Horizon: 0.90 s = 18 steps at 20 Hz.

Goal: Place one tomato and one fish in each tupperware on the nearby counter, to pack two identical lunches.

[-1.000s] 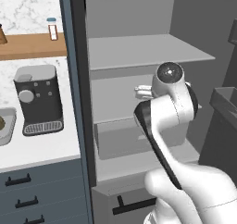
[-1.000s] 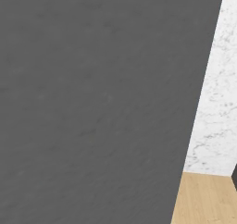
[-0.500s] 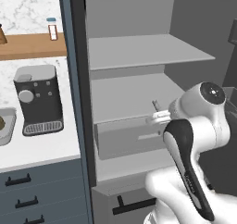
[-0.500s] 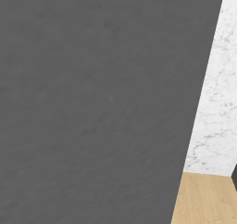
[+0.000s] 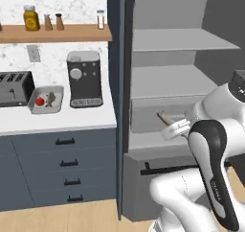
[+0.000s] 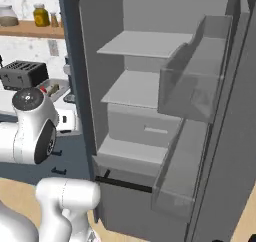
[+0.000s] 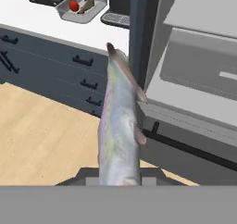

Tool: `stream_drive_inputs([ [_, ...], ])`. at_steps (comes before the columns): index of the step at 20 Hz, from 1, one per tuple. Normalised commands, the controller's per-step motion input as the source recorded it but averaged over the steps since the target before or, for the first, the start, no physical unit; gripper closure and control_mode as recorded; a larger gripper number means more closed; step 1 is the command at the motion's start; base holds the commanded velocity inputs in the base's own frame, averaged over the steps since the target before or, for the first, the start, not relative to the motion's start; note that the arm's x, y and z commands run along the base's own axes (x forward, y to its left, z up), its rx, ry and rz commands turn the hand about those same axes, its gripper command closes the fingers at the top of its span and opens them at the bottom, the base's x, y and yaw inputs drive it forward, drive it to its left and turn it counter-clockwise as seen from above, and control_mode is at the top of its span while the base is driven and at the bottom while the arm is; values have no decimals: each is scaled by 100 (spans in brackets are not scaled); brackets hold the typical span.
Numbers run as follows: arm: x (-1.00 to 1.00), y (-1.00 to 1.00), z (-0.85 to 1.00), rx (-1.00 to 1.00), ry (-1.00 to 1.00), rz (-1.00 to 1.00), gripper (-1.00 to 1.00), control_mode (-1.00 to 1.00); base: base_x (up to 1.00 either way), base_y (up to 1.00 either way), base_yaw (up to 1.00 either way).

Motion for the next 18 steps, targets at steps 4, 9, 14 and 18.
stream_drive_inputs([
  [4,0,0,0,0,0,0,100,100,3,100,9],
  [9,0,0,0,0,0,0,100,100,40,100,7],
  [14,0,0,0,0,0,0,100,100,63,100,4],
  [18,0,0,0,0,0,0,100,100,82,100,1],
])
